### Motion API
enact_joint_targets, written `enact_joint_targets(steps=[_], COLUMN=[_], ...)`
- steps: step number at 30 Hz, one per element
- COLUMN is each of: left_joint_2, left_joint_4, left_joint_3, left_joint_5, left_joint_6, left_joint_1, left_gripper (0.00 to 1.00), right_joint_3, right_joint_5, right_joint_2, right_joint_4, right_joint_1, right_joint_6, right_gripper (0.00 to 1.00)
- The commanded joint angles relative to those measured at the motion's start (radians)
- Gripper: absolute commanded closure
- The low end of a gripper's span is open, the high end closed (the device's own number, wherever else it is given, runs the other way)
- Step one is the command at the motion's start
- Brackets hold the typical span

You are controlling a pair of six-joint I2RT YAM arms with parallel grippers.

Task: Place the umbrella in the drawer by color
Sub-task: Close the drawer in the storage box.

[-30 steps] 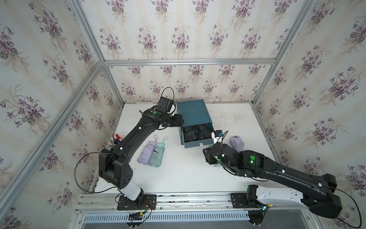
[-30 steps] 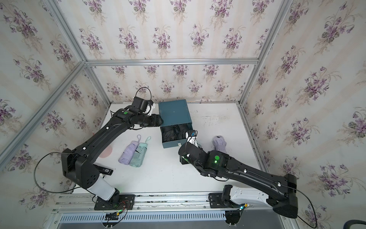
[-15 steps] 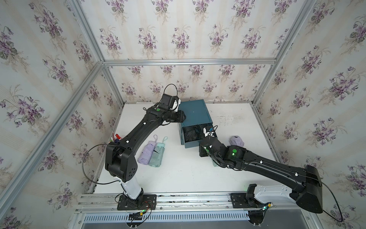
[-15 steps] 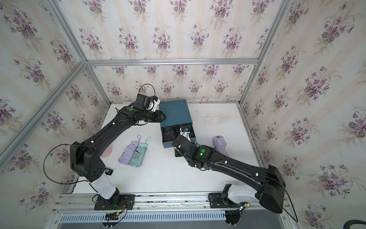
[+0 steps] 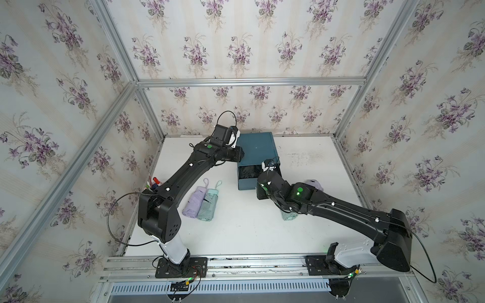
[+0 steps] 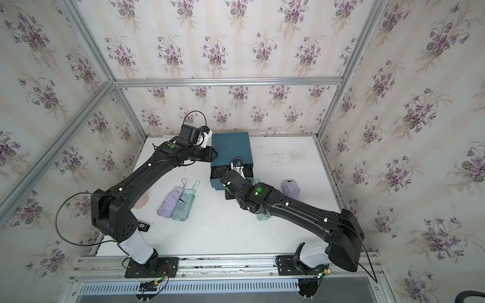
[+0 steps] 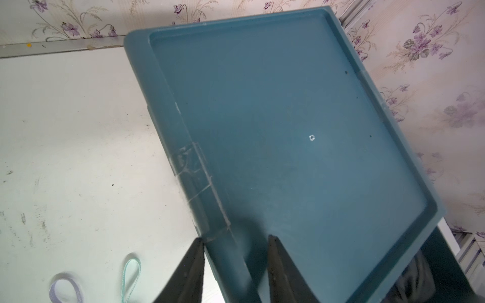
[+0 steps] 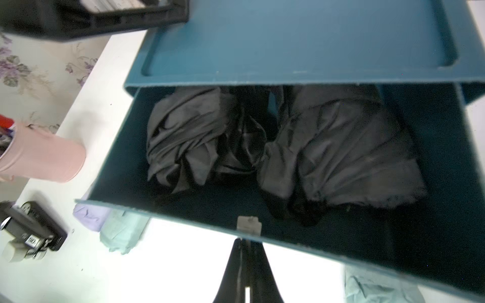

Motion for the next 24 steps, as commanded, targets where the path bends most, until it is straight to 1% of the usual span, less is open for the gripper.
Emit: enact_joint_targets(steps=[1,2,6,7,9,13,19,20,22,24], left_joint_2=[0.002,0.001,-0.009,-0.009,-0.012,-0.015,-0.023,-0.022,-0.025,-0.028], left_joint_4=[-0.171,-0.172,-0.173,-0.174,-0.177,-0.181,-0.187,-0.190,-0.193,-0.194], left_joint_3=[-0.018,-0.020,-0.021,-0.020,-0.020,-0.021,-0.019,-0.017,-0.016,-0.019], left_joint_5=[0.019,0.024,0.032,0.033,0.034,0.032,0.027,0.023,0.018,0.018], left_joint_6=[0.058,0.060,0.072,0.076,0.080,0.100,0.113,0.112,0.109,0.108], left_joint_1=[-0.007,-0.007,-0.007,-0.008,-0.008,-0.008,-0.008,-0.008,-0.007,-0.007], left_gripper=[0.61,0.61,0.61,0.61,0.60,0.60,0.61,0.61,0.61,0.62], right_joint_3=[0.034,0.044,0.065,0.070,0.078,0.075,0.048,0.039,-0.009,-0.116], right_joint_5=[0.028,0.029,0.022,0.018,0.011,0.000,-0.002,-0.002,0.049,0.100], right_joint_2=[0.033,0.045,0.100,0.117,0.145,0.179,0.189,0.179,0.123,0.022], right_joint_4=[0.121,0.128,0.175,0.182,0.193,0.250,0.303,0.302,0.303,0.361], right_joint_1=[-0.011,-0.015,-0.049,-0.061,-0.077,-0.082,-0.082,-0.079,-0.055,-0.025], right_joint_6=[-0.040,-0.044,-0.062,-0.062,-0.062,-0.093,-0.105,-0.103,-0.083,-0.062], right_gripper=[0.98,0.94,0.66,0.62,0.57,0.50,0.47,0.47,0.47,0.46])
